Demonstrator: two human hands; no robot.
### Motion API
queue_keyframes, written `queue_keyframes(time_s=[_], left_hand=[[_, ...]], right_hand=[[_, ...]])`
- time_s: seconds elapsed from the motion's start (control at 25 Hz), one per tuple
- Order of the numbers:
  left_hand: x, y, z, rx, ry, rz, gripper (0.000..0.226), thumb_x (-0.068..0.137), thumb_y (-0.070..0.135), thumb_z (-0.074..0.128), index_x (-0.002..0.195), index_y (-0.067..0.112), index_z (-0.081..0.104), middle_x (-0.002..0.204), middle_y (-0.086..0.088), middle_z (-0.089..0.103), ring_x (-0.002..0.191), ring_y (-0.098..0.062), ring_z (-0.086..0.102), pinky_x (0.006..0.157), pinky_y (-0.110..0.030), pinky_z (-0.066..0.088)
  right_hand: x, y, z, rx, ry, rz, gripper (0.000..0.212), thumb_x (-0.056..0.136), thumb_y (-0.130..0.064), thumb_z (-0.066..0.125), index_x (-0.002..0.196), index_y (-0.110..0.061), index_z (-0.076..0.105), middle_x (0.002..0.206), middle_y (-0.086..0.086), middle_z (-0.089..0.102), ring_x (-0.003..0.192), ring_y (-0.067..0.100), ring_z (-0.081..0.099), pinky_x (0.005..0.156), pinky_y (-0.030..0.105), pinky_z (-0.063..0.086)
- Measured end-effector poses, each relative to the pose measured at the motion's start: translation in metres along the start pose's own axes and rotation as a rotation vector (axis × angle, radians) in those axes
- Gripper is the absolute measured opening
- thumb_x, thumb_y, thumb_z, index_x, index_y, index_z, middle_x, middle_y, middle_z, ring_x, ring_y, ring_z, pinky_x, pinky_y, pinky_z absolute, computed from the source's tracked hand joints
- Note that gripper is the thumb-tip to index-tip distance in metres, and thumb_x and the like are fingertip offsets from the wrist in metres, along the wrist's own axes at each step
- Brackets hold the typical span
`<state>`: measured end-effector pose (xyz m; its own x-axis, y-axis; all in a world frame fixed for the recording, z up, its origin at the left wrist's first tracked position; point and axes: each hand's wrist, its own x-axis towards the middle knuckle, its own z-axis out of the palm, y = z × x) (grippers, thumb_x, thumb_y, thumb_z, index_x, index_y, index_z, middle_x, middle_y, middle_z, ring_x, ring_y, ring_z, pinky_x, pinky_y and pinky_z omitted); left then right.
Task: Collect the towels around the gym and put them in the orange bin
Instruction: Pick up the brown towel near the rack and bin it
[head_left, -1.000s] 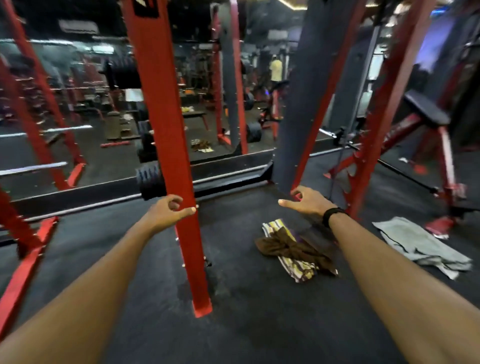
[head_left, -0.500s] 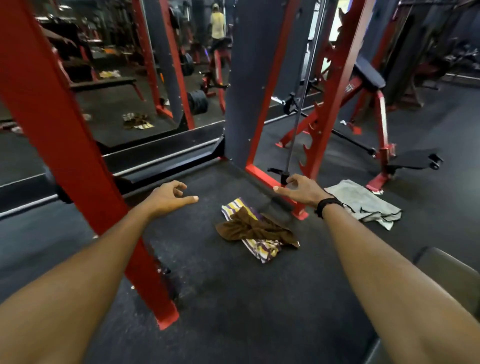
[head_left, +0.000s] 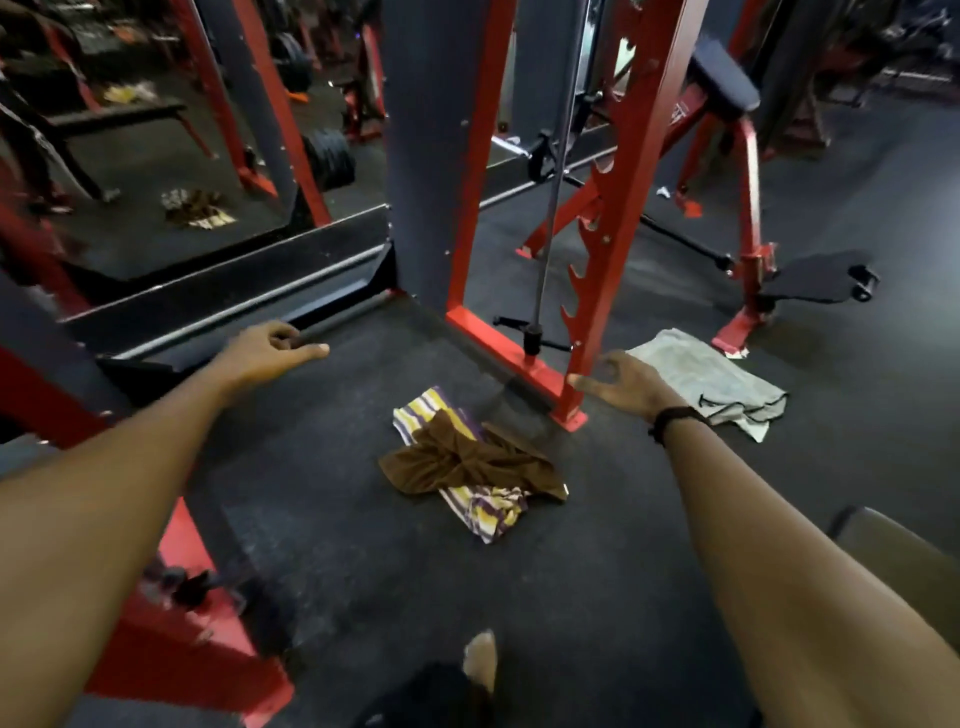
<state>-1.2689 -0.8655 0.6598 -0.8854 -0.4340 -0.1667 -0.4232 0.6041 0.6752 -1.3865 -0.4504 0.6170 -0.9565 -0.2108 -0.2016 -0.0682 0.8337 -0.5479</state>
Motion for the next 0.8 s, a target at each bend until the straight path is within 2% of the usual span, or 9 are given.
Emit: queue_keyframes(time_s=[0.16, 0.28, 0.36, 0.44, 0.56, 0.64, 0.8], left_hand=[[0.101, 0.017, 0.095, -0.06, -0.055, -0.046, 0.061, 0.077, 0.047, 0.074, 0.125, 0.013, 0.057, 0.121, -0.009, 0.06, 0.11, -0.025, 0.057, 0.091, -0.031, 0.041], [0.175, 0.025, 0.161, -0.12, -0.057, -0.127, 0.056, 0.078, 0.044, 0.073, 0.121, 0.011, 0.059, 0.116, -0.01, 0.062, 0.096, -0.021, 0.056, 0.086, -0.03, 0.041], [0.212, 0.02, 0.202, -0.13, -0.072, -0.175, 0.054, 0.08, 0.039, 0.073, 0.122, 0.008, 0.058, 0.118, -0.013, 0.061, 0.094, -0.02, 0.053, 0.082, -0.03, 0.039], [0.249, 0.016, 0.238, -0.158, -0.099, -0.201, 0.054, 0.082, 0.033, 0.073, 0.125, 0.005, 0.057, 0.12, -0.016, 0.059, 0.095, -0.019, 0.051, 0.08, -0.03, 0.037], [0.3, -0.001, 0.28, -0.198, -0.133, -0.247, 0.056, 0.082, 0.032, 0.073, 0.127, 0.005, 0.055, 0.123, -0.018, 0.058, 0.097, -0.022, 0.052, 0.081, -0.031, 0.038], [0.323, -0.016, 0.305, -0.219, -0.149, -0.271, 0.057, 0.082, 0.03, 0.074, 0.128, 0.005, 0.054, 0.121, -0.017, 0.058, 0.1, -0.023, 0.053, 0.082, -0.031, 0.039], [0.37, -0.064, 0.381, -0.254, -0.157, -0.369, 0.05, 0.079, 0.031, 0.076, 0.119, 0.006, 0.06, 0.103, -0.01, 0.058, 0.092, -0.021, 0.054, 0.079, -0.03, 0.041]], right_hand=[[0.118, 0.013, 0.005, -0.046, -0.045, -0.086, 0.076, 0.078, -0.063, 0.062, 0.133, -0.013, 0.049, 0.137, 0.009, 0.053, 0.123, 0.028, 0.051, 0.103, 0.041, 0.042], [0.202, 0.049, 0.003, -0.124, -0.133, -0.045, 0.071, 0.079, -0.062, 0.063, 0.131, -0.015, 0.051, 0.134, 0.008, 0.055, 0.12, 0.027, 0.054, 0.101, 0.042, 0.044], [0.243, 0.078, 0.006, -0.163, -0.174, -0.013, 0.064, 0.078, -0.061, 0.063, 0.124, -0.017, 0.054, 0.129, 0.006, 0.058, 0.117, 0.026, 0.055, 0.098, 0.04, 0.045], [0.277, 0.111, 0.02, -0.196, -0.219, 0.047, 0.064, 0.08, -0.059, 0.063, 0.127, -0.017, 0.052, 0.132, 0.006, 0.056, 0.12, 0.026, 0.053, 0.098, 0.037, 0.044], [0.323, 0.15, 0.056, -0.279, -0.329, 0.12, 0.072, 0.081, -0.061, 0.059, 0.138, -0.019, 0.043, 0.14, 0.007, 0.049, 0.126, 0.026, 0.049, 0.102, 0.042, 0.042], [0.353, 0.166, 0.082, -0.297, -0.37, 0.153, 0.072, 0.081, -0.061, 0.059, 0.137, -0.02, 0.043, 0.14, 0.006, 0.05, 0.125, 0.026, 0.05, 0.102, 0.044, 0.043], [0.436, 0.201, 0.165, -0.308, -0.436, 0.201, 0.07, 0.082, -0.06, 0.059, 0.138, -0.021, 0.043, 0.14, 0.005, 0.049, 0.126, 0.027, 0.049, 0.102, 0.044, 0.042]])
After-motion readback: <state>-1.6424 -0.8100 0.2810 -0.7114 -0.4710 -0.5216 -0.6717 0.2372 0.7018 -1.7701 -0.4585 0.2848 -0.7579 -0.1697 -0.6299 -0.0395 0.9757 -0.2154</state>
